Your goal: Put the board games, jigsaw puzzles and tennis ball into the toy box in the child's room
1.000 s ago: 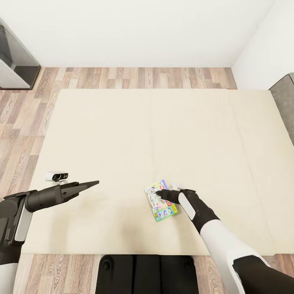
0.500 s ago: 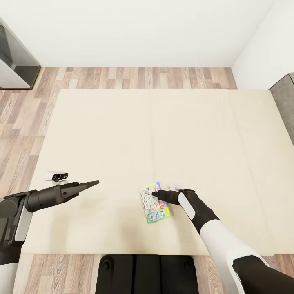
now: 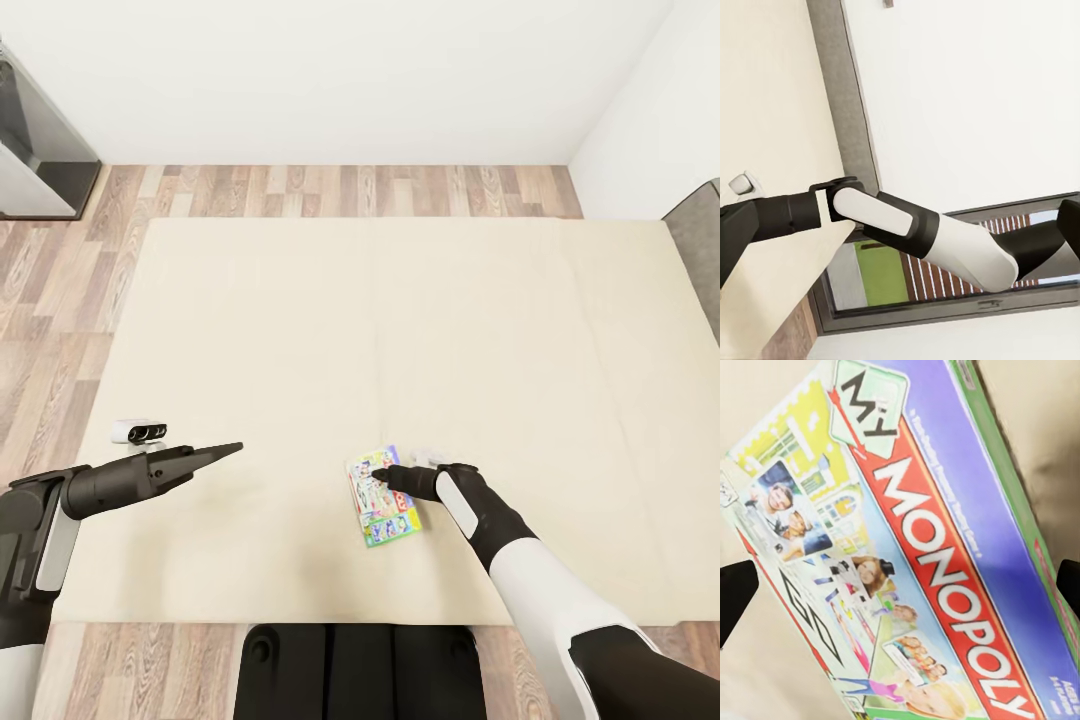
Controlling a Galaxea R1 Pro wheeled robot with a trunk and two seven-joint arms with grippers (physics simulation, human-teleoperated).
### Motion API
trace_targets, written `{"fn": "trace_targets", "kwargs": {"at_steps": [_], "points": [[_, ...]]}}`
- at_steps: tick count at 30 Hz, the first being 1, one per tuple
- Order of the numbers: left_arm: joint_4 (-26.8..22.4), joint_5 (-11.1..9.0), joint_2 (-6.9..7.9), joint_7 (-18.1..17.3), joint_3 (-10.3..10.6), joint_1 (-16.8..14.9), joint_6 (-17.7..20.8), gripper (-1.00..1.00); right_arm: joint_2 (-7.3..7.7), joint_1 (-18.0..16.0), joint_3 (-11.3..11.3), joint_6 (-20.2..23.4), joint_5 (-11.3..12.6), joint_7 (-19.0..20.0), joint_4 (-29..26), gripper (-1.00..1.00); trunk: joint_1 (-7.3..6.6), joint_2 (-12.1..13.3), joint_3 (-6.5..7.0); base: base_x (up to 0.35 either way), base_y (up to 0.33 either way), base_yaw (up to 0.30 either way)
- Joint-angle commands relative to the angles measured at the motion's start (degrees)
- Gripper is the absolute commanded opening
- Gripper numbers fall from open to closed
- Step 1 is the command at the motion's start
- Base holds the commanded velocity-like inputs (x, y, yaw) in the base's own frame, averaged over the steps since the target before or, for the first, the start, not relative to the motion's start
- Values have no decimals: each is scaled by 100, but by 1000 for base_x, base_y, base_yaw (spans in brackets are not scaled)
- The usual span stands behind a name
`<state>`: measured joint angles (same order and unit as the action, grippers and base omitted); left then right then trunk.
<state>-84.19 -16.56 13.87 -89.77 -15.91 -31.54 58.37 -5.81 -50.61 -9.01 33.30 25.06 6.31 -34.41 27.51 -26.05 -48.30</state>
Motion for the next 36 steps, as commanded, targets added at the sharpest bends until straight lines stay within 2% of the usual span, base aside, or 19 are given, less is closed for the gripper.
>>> {"fn": "trace_targets", "kwargs": {"at_steps": [1,13,36], "points": [[-1,2,2,-23,0,-1,61,100,1,-2,-3,22,-10,11,-4,100,3,-8,-5,0,60,0],[-1,2,2,-23,-8,-1,58,100,0,-2,-5,26,-10,11,-4,100,3,-8,-5,0,76,0],[-1,0,2,-23,-5,-1,59,100,0,-2,-3,45,-2,19,-4,100,3,-8,-5,0,1,0]]}}
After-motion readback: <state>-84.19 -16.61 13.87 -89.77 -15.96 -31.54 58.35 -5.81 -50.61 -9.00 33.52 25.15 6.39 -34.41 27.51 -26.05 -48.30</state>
